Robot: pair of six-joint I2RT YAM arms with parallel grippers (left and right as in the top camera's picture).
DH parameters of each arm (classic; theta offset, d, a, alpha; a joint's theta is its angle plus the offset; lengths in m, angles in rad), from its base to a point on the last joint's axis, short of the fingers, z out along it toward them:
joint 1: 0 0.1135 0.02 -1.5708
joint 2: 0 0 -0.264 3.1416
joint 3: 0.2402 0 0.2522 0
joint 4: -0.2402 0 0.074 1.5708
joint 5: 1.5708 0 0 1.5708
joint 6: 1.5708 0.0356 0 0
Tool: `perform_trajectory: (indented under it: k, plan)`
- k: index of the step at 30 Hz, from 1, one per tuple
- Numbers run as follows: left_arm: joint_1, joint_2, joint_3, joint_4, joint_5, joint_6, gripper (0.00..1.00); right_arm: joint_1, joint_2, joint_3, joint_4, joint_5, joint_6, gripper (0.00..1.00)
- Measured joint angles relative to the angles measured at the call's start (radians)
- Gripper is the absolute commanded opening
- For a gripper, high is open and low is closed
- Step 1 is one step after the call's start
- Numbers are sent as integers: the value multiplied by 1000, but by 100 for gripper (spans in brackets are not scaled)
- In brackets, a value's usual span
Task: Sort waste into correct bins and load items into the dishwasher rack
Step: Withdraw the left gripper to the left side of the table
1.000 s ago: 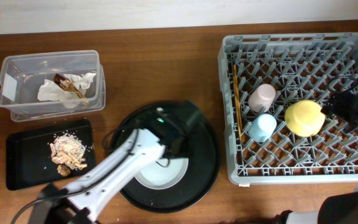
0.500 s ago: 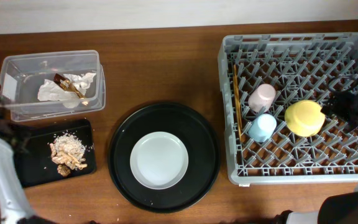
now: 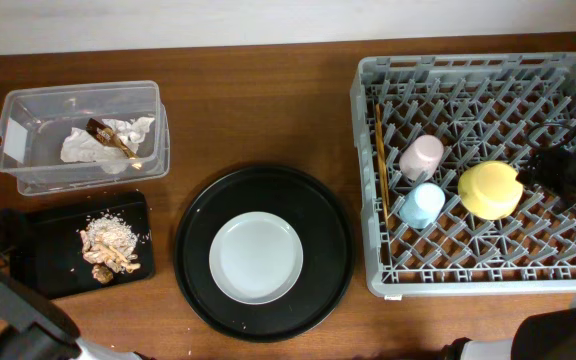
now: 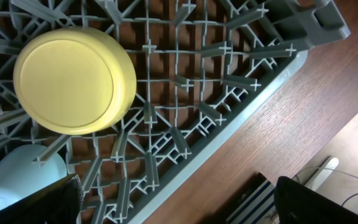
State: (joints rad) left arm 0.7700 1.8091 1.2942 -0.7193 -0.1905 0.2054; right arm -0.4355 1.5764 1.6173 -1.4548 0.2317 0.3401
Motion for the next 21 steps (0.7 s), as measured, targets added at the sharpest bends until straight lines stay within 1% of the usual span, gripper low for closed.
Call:
perform_trajectory:
  k: [1, 2, 3, 4, 6, 7, 10, 11, 12, 13, 14, 16, 18, 21]
  plan:
    - [0, 31, 0, 3, 0, 31, 82, 0, 0, 0, 0, 0, 0, 99]
    - [2, 49, 0, 8, 1, 66, 82, 0, 0, 0, 0, 0, 0, 99]
    - [5, 59, 0, 16, 0, 106, 79, 0, 0, 0, 0, 0, 0, 99]
    - [12, 68, 0, 21, 3, 129, 71, 0, 0, 0, 0, 0, 0, 99]
    - [27, 91, 0, 33, 5, 160, 38, 0, 0, 0, 0, 0, 0, 99]
    - [32, 101, 0, 37, 6, 169, 32, 0, 0, 0, 0, 0, 0, 99]
    - [50, 138, 0, 51, 18, 199, 32, 0, 0, 0, 0, 0, 0, 99]
    - [56, 149, 0, 52, 39, 200, 29, 0, 0, 0, 0, 0, 0, 99]
    - [62, 160, 0, 56, 58, 200, 23, 0, 0, 0, 0, 0, 0, 99]
    - [64, 166, 0, 62, 71, 203, 20, 0, 0, 0, 0, 0, 0, 99]
    - [65, 166, 0, 66, 78, 212, 20, 0, 0, 0, 0, 0, 0, 99]
    - [64, 166, 0, 81, 90, 264, 19, 0, 0, 0, 0, 0, 0, 99]
    - [64, 166, 0, 100, 94, 302, 10, 0, 0, 0, 0, 0, 0, 99]
    - [65, 166, 0, 117, 114, 389, 9, 0, 0, 0, 0, 0, 0, 99]
